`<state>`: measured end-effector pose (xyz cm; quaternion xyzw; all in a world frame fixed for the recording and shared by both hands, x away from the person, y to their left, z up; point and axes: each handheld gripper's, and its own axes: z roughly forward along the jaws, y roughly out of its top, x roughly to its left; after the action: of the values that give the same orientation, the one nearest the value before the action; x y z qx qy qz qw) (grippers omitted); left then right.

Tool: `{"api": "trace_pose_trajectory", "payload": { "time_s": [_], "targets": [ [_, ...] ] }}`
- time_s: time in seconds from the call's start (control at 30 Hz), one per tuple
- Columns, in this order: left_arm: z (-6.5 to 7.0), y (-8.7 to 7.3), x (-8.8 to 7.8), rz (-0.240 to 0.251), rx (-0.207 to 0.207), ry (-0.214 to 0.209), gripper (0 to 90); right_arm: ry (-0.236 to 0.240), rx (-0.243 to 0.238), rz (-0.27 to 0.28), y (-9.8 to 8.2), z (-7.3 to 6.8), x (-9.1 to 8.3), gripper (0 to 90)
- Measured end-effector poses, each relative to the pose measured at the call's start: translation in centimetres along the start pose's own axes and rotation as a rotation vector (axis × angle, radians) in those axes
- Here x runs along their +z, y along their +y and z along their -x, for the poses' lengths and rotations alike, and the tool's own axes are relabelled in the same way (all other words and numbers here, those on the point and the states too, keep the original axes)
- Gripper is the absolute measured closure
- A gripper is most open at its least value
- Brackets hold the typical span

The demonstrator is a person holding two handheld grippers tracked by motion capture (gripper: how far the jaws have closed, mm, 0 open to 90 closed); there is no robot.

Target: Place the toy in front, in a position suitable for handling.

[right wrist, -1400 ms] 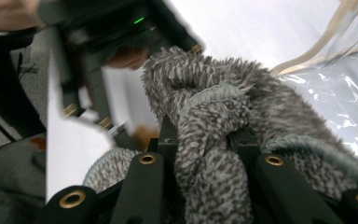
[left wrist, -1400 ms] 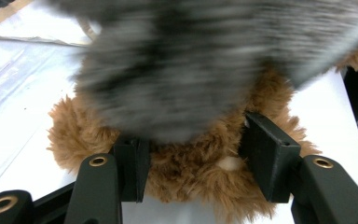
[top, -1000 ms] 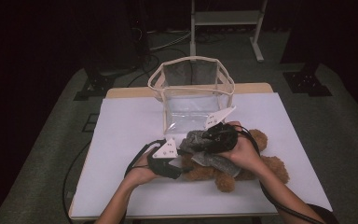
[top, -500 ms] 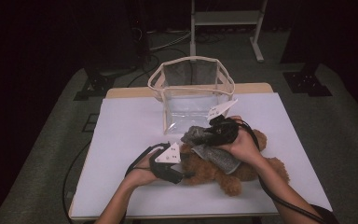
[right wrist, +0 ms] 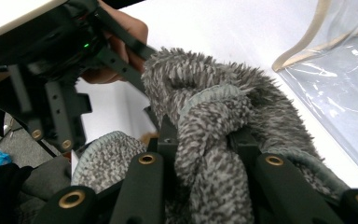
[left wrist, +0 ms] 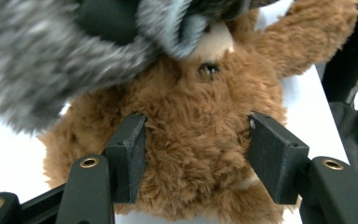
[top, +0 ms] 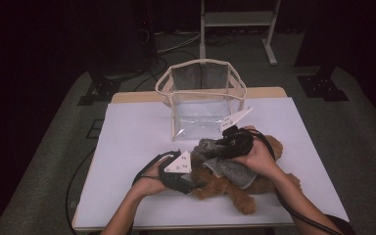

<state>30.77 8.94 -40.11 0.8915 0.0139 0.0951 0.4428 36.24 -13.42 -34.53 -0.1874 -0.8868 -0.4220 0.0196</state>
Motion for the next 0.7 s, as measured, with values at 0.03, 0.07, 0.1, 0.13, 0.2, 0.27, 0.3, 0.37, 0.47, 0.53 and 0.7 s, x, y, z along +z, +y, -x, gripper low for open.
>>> {"api": "trace_pose_trajectory", "payload": {
  "time_s": [0.03, 0.07, 0.1, 0.13, 0.2, 0.27, 0.3, 0.37, 0.47, 0.53, 0.7],
  "targets": [
    [0.1, 0.0, 0.0, -0.005, 0.01, -0.006, 40.7, 0.002, 0.001, -0.002, 0.1, 0.1, 0.2, 71.5],
    [0.1, 0.0, -0.1, -0.006, 0.016, -0.013, 40.7, 0.001, 0.005, -0.002, 0.1, 0.1, 0.4, 71.5],
    [0.2, 0.0, -0.1, -0.005, 0.024, -0.021, 41.0, -0.006, 0.005, -0.001, 0.1, 0.2, 0.6, 71.6],
    [0.2, -0.1, -0.2, -0.005, 0.03, -0.029, 41.1, -0.007, 0.01, -0.002, 0.0, 0.3, 0.7, 71.6],
    [0.2, -0.1, -0.3, -0.002, 0.029, -0.039, 41.1, -0.014, 0.014, -0.002, -0.2, 0.6, 0.8, 71.6],
    [0.1, -0.2, -0.4, 0.007, 0.024, -0.049, 41.1, -0.02, 0.023, 0.003, -0.4, 0.9, 0.6, 71.6],
    [0.1, -0.3, -0.4, 0.012, 0.02, -0.054, 41.1, -0.025, 0.032, 0.005, -0.5, 1.0, 0.4, 71.6],
    [0.0, -0.3, -0.4, 0.016, 0.018, -0.056, 41.0, -0.038, 0.027, 0.002, -0.9, 1.1, 0.0, 71.6],
    [0.0, -0.3, -0.4, 0.015, 0.019, -0.046, 41.0, -0.057, 0.033, 0.006, -1.5, 1.0, -0.9, 71.6],
    [0.0, -0.3, -0.3, 0.018, 0.011, -0.042, 41.0, -0.072, 0.035, 0.016, -2.1, 0.7, -1.7, 71.6],
    [-0.2, -0.5, -0.3, 0.024, -0.008, -0.017, 41.4, -0.089, 0.029, 0.039, -3.5, -0.5, -3.7, 71.5]
  ]
}}
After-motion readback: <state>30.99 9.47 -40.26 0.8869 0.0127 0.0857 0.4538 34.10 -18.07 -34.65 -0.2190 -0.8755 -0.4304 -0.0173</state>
